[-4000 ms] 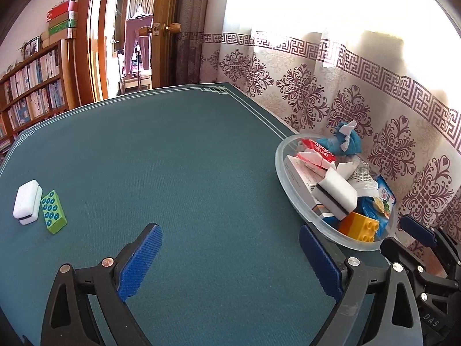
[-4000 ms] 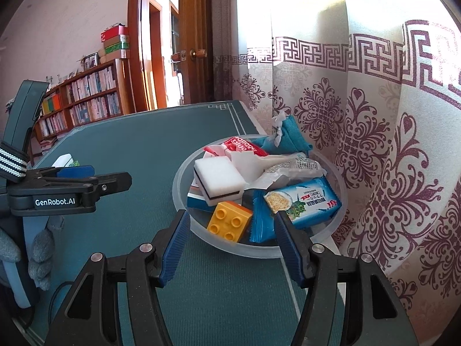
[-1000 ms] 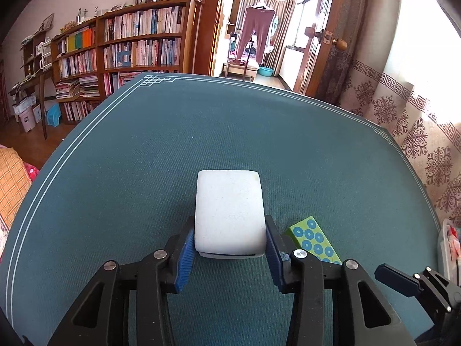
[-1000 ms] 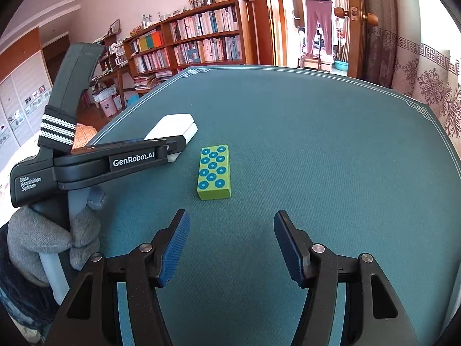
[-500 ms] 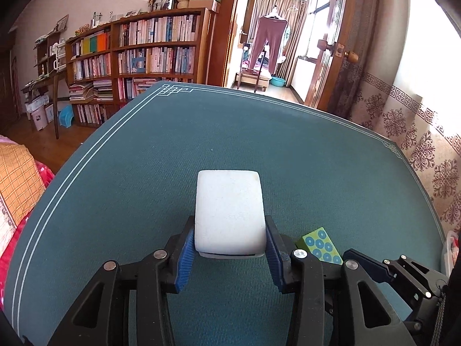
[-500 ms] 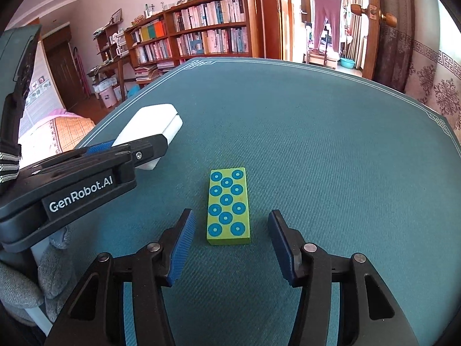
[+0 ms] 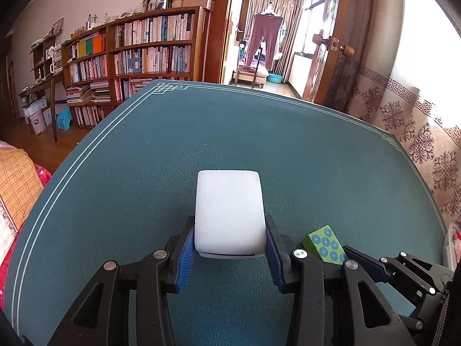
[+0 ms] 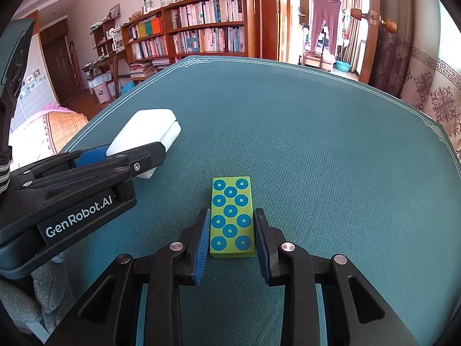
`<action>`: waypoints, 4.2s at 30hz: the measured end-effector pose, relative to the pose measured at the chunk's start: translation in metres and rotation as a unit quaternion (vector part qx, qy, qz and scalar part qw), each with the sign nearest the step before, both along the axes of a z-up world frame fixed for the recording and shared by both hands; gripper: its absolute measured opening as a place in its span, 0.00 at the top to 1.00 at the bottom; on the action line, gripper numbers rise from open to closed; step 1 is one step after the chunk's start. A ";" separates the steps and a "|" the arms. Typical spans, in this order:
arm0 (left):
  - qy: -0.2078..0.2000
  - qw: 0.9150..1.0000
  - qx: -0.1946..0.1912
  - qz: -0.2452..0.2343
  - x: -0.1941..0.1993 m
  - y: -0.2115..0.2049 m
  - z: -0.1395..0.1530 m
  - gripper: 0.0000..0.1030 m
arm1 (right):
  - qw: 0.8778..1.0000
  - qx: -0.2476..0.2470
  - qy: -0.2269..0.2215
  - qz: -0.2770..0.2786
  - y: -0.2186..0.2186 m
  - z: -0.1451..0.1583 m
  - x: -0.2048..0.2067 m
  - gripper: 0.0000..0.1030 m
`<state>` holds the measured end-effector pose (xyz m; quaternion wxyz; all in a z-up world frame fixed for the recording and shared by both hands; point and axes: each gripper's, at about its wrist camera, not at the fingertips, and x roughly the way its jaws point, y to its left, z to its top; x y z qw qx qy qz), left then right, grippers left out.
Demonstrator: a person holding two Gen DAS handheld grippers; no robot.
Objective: Organize objects
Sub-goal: 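Grasp the white sponge with the left gripper while the right grasps the green dotted brick, then carry the green dotted brick into the clear bowl with the right gripper, then open the right gripper to drop the green brick while the left carries the sponge to the bowl, then lower the white sponge into the bowl and open the left gripper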
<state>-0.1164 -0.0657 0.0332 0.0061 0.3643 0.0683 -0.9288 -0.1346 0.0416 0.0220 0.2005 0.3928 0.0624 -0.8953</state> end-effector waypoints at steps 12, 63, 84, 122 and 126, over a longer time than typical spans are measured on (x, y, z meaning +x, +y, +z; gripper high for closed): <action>0.010 1.000 -0.017 -0.021 0.005 0.015 0.002 0.55 | 0.998 -0.042 0.003 -0.036 0.046 0.013 0.040 0.71; 0.015 0.989 -0.040 -0.142 0.044 0.091 0.013 0.55 | 0.937 -0.062 0.090 -0.332 0.298 0.075 0.166 0.71; 0.004 0.983 -0.038 -0.179 0.056 0.136 0.014 0.55 | 0.921 -0.037 0.084 -0.379 0.352 0.056 0.137 0.70; 0.010 0.928 -0.057 -0.367 0.067 0.313 0.033 0.55 | 0.942 -0.018 0.125 -0.311 0.319 0.054 0.238 0.69; -0.005 0.916 -0.041 -0.399 0.058 0.331 0.031 0.55 | 0.943 -0.021 0.128 -0.307 0.320 0.056 0.239 0.69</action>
